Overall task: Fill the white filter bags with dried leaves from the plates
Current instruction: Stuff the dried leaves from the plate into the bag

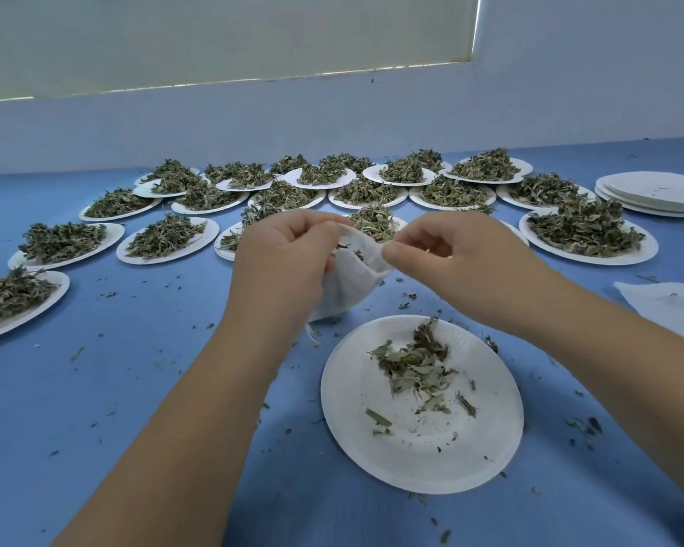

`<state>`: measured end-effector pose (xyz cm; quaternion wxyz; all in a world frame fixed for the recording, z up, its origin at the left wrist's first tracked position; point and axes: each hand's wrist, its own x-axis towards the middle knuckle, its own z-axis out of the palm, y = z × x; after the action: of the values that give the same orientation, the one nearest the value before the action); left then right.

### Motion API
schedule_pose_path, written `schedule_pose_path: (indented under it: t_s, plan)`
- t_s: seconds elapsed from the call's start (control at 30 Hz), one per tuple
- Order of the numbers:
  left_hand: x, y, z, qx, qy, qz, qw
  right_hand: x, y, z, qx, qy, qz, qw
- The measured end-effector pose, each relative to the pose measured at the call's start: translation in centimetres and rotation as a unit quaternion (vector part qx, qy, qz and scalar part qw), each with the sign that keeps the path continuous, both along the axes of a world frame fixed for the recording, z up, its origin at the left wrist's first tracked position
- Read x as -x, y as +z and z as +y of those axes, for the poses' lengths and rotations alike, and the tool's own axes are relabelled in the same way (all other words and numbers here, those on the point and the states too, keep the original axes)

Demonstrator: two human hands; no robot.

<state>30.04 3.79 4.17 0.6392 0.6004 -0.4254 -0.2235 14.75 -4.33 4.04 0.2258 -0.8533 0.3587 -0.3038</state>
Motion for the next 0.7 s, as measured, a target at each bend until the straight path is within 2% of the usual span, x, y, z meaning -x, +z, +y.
schedule_pose_path:
  t_s: [0.1,0.27,0.33,0.7]
  plan:
    - [-0.1,-0.2,-0.1,0.006,0.014,-0.012,1.000,2.0,-0.8,0.6,0.006,-0.017,0.029,0.999]
    - [0.1,-0.5,-0.3,0.002,0.016,-0.021,1.000,3.5,-2.0,2.3,0.003,0.012,0.207,0.978]
    - [0.2,-0.6,-0.4,0.001,0.016,-0.026,1.000,3.5,-2.2,3.0,0.021,0.018,0.243,0.970]
    - [0.5,-0.8,-0.5,0.000,0.006,-0.032,0.999,3.1,-2.8,4.1,0.028,0.068,0.253,0.965]
